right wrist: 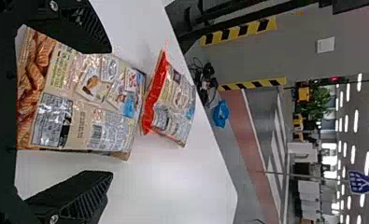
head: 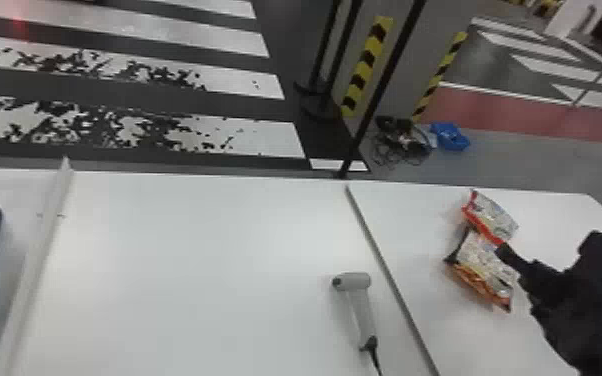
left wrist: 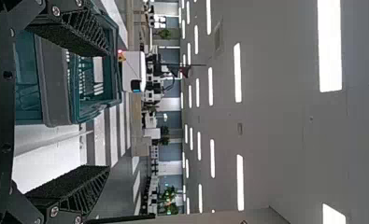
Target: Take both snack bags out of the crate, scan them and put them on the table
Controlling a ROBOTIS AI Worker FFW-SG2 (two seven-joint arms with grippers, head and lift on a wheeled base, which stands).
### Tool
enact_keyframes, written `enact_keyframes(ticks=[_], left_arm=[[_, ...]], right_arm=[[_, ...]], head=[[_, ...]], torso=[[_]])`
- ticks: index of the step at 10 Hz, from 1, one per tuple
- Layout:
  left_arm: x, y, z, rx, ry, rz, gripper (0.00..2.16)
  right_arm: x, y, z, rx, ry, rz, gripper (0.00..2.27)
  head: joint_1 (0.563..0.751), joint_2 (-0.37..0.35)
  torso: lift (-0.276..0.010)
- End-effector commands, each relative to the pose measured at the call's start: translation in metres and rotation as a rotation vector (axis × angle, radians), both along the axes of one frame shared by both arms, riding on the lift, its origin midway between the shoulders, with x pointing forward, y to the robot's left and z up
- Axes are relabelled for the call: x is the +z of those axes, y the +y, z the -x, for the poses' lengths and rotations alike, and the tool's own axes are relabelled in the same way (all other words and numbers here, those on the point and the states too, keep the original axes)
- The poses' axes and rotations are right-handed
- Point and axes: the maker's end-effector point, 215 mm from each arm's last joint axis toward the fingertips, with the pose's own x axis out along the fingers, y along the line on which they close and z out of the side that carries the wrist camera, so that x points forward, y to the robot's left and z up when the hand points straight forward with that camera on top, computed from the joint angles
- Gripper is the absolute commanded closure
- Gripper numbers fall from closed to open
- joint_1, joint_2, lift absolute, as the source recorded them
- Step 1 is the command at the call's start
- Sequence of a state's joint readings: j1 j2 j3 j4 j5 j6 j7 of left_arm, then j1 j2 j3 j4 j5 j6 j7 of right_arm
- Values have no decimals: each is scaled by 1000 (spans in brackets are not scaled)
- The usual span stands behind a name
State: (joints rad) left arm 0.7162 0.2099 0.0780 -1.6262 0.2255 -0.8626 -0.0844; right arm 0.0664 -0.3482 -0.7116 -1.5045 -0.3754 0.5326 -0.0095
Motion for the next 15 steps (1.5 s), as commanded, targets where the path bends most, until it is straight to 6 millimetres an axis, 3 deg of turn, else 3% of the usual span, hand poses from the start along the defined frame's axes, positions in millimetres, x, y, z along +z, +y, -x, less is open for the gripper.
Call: enact_keyframes(ticks=[1,4,6,8,9,12,14,15], left_arm=[[6,-2,2,-1,-15,3,140],[17,-3,6,-5,-32,2,140],[26,-7,6,-12,-48,2,140],[31,-10,6,-20,-53,-3,140],[31,-12,5,-24,-52,-2,140],[25,-21,1,-40,-22,-3,140],[17,-23,-5,-45,15,0,140],[10,-22,-9,-45,40,2,140]], right_arm=[[20,32,-14,59,-72,63,63],[37,128,-34,196,-180,140,63],[44,189,-37,252,-255,176,63],[53,238,-34,298,-306,235,66],[61,272,-28,314,-355,291,70],[55,379,-7,445,-419,319,76],[40,439,14,513,-412,299,66],[32,461,23,530,-401,289,60]], head=[[695,-350],[695,-350],[695,-350],[695,-298],[695,-261],[695,-145],[695,-32],[695,-9]], torso=[[-94],[-94],[-94],[-94],[-94],[-94],[-94],[-94]])
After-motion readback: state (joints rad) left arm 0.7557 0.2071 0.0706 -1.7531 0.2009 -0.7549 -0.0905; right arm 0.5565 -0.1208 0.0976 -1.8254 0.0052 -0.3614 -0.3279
